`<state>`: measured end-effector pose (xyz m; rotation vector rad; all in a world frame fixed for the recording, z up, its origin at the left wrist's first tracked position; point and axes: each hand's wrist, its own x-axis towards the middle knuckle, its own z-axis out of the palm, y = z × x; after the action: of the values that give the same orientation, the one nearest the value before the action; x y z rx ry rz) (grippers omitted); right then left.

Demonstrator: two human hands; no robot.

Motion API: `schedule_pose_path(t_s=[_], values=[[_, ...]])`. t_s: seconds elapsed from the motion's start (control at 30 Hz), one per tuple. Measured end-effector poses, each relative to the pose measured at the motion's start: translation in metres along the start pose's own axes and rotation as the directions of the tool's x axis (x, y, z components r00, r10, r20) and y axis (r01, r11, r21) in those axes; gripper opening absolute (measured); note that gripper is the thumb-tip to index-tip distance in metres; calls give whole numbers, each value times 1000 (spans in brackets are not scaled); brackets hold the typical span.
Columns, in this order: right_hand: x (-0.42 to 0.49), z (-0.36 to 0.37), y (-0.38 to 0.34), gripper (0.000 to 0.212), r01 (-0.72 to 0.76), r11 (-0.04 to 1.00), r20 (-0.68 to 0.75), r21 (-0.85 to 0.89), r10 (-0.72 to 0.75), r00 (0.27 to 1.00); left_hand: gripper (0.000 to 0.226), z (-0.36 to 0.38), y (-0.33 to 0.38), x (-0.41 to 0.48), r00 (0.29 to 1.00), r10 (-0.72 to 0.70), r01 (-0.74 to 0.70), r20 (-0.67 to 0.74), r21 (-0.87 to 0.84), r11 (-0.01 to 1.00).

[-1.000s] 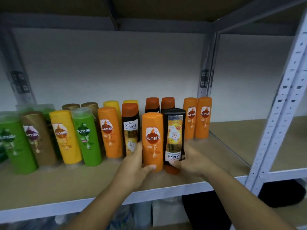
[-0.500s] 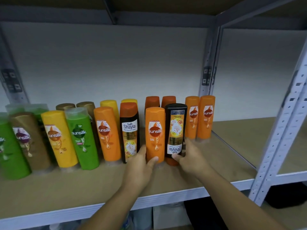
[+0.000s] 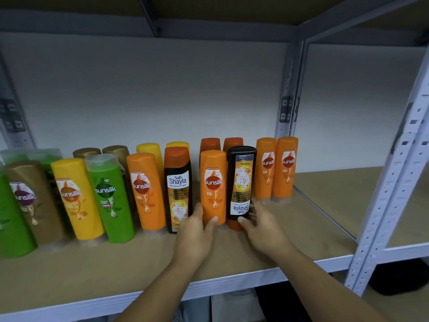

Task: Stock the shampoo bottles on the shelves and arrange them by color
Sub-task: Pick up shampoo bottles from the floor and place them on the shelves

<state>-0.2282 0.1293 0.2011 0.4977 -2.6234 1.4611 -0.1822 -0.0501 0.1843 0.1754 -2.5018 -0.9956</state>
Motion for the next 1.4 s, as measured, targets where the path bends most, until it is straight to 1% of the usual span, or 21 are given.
schedule_pose_path(t_s=[0.23, 0.33, 0.4, 0.5, 0.6, 0.67, 0.77, 0.8, 0.87, 0.9, 1.0, 1.13, 1.23, 1.3, 1.4], values=[[-2, 11, 4, 55, 10, 996, -29, -90, -13, 1000, 60, -7, 4, -5, 1000, -8, 6, 29, 62, 998], [-5, 13, 5, 56, 1, 986, 7, -167, 0, 1000, 65, -12, 3, -14, 999, -9, 3, 52, 112, 994], [-9, 15, 6, 60, -13, 964, 46, -264, 26, 999, 70, -16, 1, -21, 997, 19, -28, 72, 134, 991], [-17, 18, 7, 74, -22, 912, 79, -409, 60, 995, 72, -24, -1, -30, 990, 56, -80, 128, 198, 977], [-28, 21, 6, 78, 14, 850, 98, -526, 44, 994, 72, -30, -3, -40, 972, 70, -123, 225, 231, 965], [-37, 21, 2, 75, 59, 798, 141, -599, 33, 989, 67, -32, -5, -46, 953, 98, -170, 285, 241, 955], [-53, 24, 1, 90, 163, 698, 238, -698, 12, 971, 55, -32, -5, -51, 926, 151, -271, 346, 328, 905], [-59, 24, 0, 86, 183, 689, 260, -701, 9, 966, 54, -33, -3, -54, 913, 156, -299, 376, 360, 884], [-70, 23, -3, 67, 208, 696, 300, -687, 11, 954, 55, -33, -3, -61, 895, 158, -339, 417, 407, 848], [-78, 21, -6, 63, 228, 697, 318, -680, 0, 948, 55, -32, -3, -66, 891, 166, -353, 422, 416, 838], [-100, 16, -11, 61, 281, 697, 379, -659, -14, 925, 54, -33, -4, -80, 887, 192, -378, 420, 424, 823], [-132, 10, -17, 62, 310, 722, 409, -618, -42, 912, 56, -37, 3, -110, 872, 259, -439, 416, 426, 791], [-157, 4, -19, 62, 290, 758, 413, -584, -29, 910, 55, -41, 9, -132, 872, 282, -432, 399, 359, 827], [-175, -1, -16, 61, 276, 753, 428, -597, 7, 904, 49, -41, 9, -146, 874, 296, -424, 386, 306, 852], [-205, -5, -5, 61, 236, 743, 467, -627, 116, 877, 41, -38, 1, -172, 862, 261, -408, 435, 290, 866]])
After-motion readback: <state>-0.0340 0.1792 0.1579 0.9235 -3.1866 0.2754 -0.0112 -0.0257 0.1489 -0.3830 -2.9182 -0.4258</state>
